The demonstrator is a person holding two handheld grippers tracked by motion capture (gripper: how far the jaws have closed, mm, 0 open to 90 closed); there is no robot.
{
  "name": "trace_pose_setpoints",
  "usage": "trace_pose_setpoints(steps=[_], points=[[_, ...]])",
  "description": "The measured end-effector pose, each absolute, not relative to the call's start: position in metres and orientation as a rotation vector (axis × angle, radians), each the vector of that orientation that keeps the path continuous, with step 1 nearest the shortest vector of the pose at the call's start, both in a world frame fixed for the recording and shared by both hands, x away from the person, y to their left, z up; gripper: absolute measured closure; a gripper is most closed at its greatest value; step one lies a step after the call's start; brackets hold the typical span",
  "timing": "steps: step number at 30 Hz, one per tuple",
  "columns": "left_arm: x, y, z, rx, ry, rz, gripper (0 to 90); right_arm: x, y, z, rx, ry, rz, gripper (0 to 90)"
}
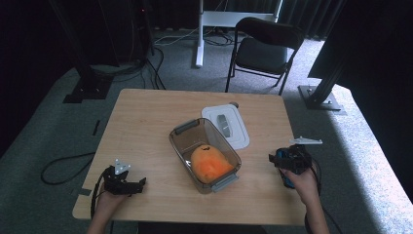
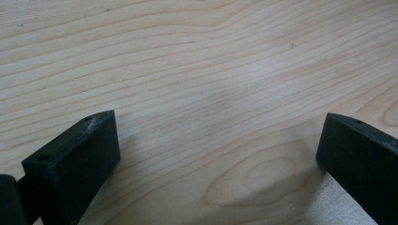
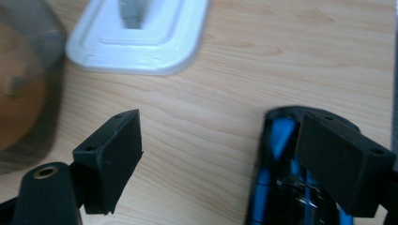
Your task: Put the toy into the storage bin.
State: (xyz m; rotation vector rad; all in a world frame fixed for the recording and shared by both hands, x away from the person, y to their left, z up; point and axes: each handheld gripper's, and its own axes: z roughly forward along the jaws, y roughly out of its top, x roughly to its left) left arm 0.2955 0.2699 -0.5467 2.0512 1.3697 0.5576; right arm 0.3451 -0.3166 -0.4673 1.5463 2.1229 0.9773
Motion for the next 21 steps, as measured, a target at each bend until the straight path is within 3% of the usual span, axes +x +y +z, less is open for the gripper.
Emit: trace_pose_setpoints(steps=[21], points=[[0.295, 0.27, -0.547, 2.049, 1.372, 0.559, 0.2, 0.347, -0.353, -0.517, 1.75, 2.006, 0.809, 14.4]])
